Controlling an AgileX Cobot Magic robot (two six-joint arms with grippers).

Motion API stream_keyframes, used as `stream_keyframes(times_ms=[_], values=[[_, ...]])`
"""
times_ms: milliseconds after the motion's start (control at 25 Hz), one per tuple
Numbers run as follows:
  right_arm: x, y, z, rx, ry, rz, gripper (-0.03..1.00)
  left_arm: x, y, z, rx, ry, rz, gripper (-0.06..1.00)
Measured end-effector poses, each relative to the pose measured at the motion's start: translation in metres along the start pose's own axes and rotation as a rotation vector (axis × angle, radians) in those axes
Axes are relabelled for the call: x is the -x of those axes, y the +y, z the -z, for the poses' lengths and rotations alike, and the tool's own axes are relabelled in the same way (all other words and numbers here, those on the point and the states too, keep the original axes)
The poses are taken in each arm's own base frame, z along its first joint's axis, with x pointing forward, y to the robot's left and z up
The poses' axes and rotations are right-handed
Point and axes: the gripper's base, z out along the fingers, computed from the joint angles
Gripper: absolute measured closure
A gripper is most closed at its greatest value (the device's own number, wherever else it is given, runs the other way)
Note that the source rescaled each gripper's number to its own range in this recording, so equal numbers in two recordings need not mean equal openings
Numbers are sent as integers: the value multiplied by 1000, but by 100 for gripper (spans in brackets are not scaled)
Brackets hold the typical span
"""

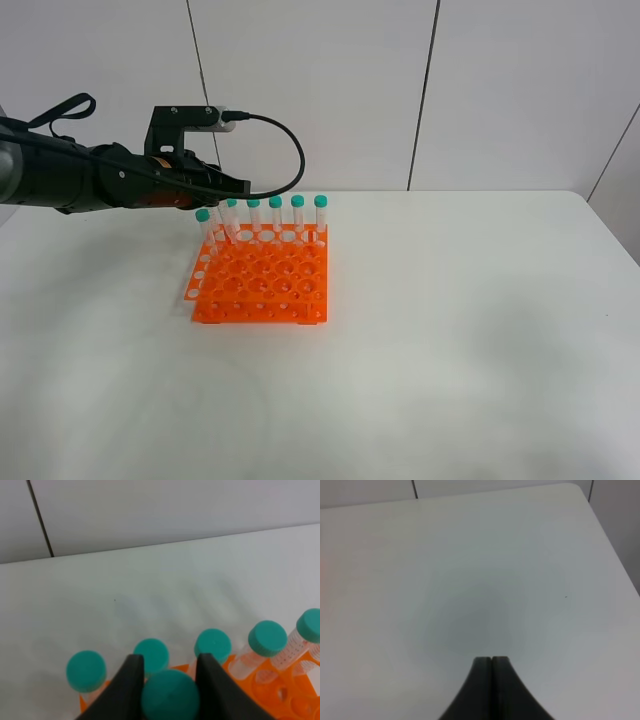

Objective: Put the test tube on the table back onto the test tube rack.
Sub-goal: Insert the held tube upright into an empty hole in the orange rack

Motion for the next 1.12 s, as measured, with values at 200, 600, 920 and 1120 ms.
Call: stream_keyframes(times_ms=[200, 600, 920, 1120], values=[[0, 0, 0, 0, 0, 0, 97, -7, 1, 0, 4, 13, -1, 94], [0, 0, 0, 0, 0, 0, 97, -17, 2, -9, 13, 29, -4, 94], [0, 0, 0, 0, 0, 0, 97, -17, 2, -9, 9, 25, -24, 94], [0, 0, 0, 0, 0, 0, 97, -18, 1, -12, 6, 29, -45, 94]])
